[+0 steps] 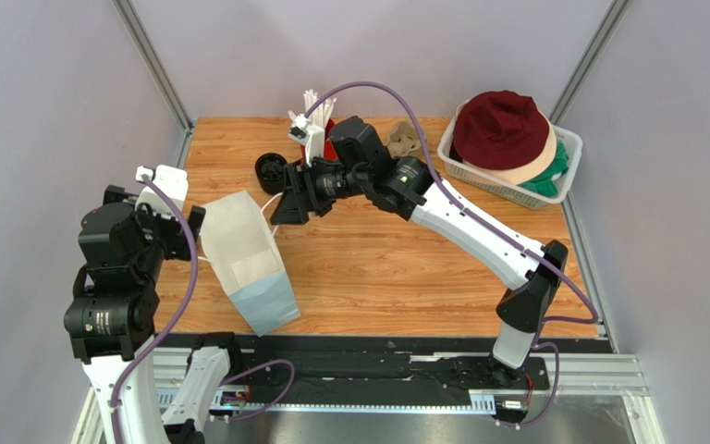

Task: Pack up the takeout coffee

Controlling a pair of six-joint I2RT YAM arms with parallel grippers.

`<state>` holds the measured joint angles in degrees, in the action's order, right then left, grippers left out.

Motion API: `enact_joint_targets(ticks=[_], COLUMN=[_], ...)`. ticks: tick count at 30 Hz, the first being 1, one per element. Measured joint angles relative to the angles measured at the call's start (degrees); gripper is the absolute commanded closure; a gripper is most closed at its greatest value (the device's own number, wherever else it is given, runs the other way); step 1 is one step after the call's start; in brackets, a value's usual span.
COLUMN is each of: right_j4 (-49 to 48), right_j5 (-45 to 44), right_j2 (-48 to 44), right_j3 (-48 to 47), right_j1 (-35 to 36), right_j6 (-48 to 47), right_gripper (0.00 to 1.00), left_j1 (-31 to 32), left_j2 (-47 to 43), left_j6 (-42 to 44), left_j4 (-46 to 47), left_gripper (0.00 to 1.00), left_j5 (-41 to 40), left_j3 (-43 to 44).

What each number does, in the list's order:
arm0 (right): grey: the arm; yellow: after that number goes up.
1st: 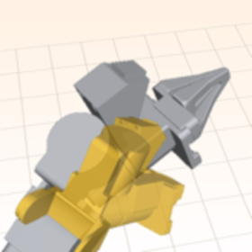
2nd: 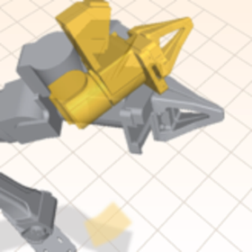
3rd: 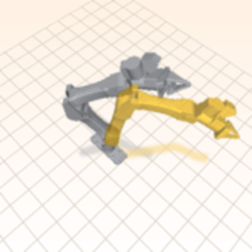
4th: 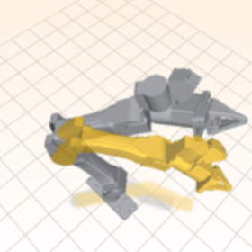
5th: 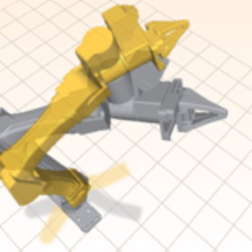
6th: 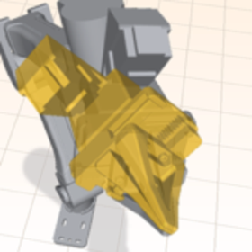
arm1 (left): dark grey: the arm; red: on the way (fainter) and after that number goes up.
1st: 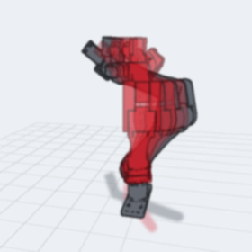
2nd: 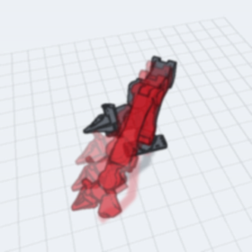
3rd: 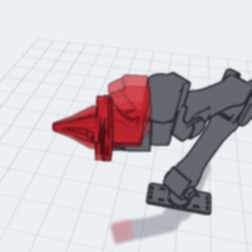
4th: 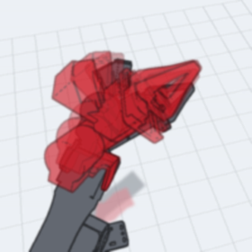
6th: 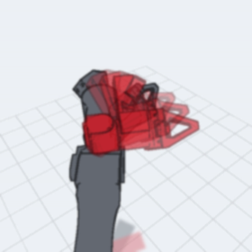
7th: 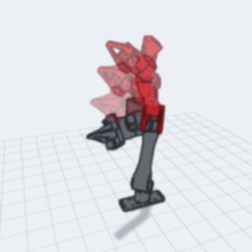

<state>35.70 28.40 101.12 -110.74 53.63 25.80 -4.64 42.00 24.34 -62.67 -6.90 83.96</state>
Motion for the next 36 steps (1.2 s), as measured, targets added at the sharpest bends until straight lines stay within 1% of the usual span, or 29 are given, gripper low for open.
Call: enact_joint_targets(ticks=[7,13,16,19,24,27,28,29,30,31,33,34,36], right_j4=[0.81,1.42,1.51,1.57,1.60,1.60,1.57,1.60,1.57,1.60,1.57,1.57,1.60], right_j5=[-0.50,-0.87,-0.94,-1.09,-1.46,-1.86,-1.97,-2.01,-2.14,-2.27,-2.43,-2.51,-2.78], right_j2=[2.21,2.80,2.80,2.80,2.80,2.80,2.80,2.80,2.80,2.80,2.80,2.80,2.80], right_j3=[-2.29,-3.32,-3.34,-3.34,-3.34,-3.34,-3.34,-3.34,-3.34,-3.34,-3.34,-3.34,-3.34], right_j1=[0.24,0.24,0.24,0.24,0.24,0.26,0.26,0.26,0.26,0.26,0.26,0.26,0.26], right_j6=[-0.39,-0.79,-1.03,-1.25,-1.68,-2.01,-2.14,-2.27,-2.36,-2.49,-2.78,-2.91,-3.17], right_gripper=[0.43,0.45,0.45,0.45,0.45,0.48,0.50,0.54,0.56,0.58,0.65,0.67,0.72], left_j1=[0.00,0.00,0.00,0.00,0.00,0.00,0.00,-0.04,-0.07,-0.07,-0.11,-0.13,-0.15], left_j2=[0.92,0.72,0.63,0.46,0.55,1.07,1.22,1.27,1.31,1.33,1.36,1.40,1.57], left_j6=[-1.86,-5.07,-6.49,-7.89,-9.86,-10.93,-11.19,-11.41,-11.63,-11.78,-12.04,-12.33,-12.61], left_j4=[-6.12,-6.51,-7.10,-8.26,-10.34,-11.17,-11.30,-11.26,-11.26,-11.23,-11.06,-10.93,-10.60], left_gripper=[0.01,0.01,0.02,0.03,0.06,0.12,0.17,0.19,0.22,0.29,0.37,0.44,0.52], left_j5=[-1.62,-5.92,-6.80,-6.43,-3.21,-0.96,-0.31,0.46,0.96,1.44,2.43,2.71,3.61], left_j3=[1.88,8.11,9.66,8.24,2.01,0.70,0.61,0.52,0.46,0.39,0.28,0.20,0.09])
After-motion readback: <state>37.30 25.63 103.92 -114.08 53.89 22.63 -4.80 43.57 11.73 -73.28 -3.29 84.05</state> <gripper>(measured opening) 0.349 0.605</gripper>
